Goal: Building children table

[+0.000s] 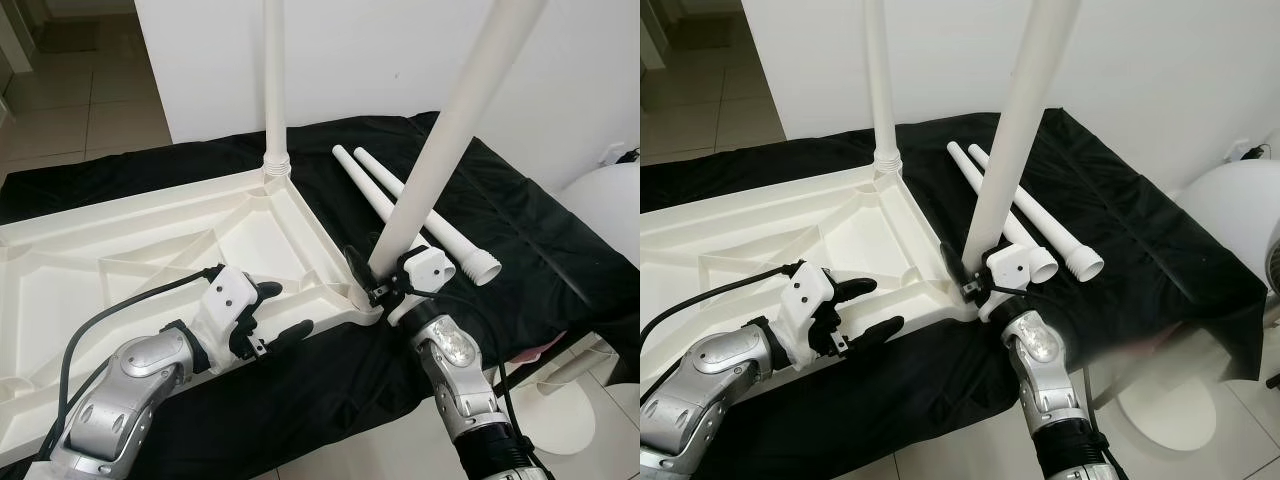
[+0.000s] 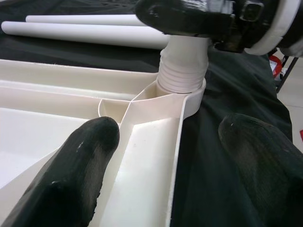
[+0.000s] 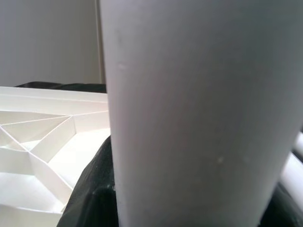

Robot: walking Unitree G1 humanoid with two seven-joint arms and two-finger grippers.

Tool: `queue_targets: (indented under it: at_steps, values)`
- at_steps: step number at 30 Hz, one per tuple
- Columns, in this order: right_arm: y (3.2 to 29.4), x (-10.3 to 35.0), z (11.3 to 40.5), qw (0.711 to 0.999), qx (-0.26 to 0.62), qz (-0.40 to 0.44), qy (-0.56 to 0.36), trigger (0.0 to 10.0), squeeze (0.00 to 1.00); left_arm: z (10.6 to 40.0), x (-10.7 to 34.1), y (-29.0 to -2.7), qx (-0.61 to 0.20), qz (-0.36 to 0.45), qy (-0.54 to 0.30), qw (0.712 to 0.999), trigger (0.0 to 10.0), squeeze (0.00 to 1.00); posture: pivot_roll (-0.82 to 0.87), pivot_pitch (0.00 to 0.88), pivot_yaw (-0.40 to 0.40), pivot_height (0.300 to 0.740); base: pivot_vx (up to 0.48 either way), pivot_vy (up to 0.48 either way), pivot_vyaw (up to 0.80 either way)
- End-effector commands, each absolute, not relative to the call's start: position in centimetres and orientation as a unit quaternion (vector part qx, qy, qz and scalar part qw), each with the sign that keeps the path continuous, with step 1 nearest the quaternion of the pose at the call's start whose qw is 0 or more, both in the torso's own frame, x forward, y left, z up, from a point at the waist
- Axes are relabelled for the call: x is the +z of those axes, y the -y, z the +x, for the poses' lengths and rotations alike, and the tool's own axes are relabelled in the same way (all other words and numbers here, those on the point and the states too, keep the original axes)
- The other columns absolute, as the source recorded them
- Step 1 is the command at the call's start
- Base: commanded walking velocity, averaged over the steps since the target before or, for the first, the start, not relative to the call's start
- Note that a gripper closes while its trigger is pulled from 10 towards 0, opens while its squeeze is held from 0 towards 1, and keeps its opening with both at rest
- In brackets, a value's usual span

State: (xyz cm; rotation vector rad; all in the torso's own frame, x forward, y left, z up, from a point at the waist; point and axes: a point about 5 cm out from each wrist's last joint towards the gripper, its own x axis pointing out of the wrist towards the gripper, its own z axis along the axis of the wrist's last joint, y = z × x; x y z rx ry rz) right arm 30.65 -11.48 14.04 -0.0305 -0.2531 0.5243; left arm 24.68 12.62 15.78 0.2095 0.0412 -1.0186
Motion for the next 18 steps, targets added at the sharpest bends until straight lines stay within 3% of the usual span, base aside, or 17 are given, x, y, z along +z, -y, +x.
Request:
queue_targets:
  at_steps: [1,18]
  values:
    - [12.01,10.30,30.33,0.969,0.247,0.000,0.021,10.0,0.00,24.70,15.64,-12.74,-0.484,0.103,-0.025,0.869,10.0,0.00,0.00,0.028,-0.010,0.740,0.000,0.000,0.00]
    - [11.84,10.07,31.15,0.970,0.235,0.057,-0.021,10.0,0.00,24.72,15.62,-12.92,-0.483,0.107,-0.026,0.868,10.0,0.00,0.01,0.019,-0.011,0.740,0.000,0.000,0.00]
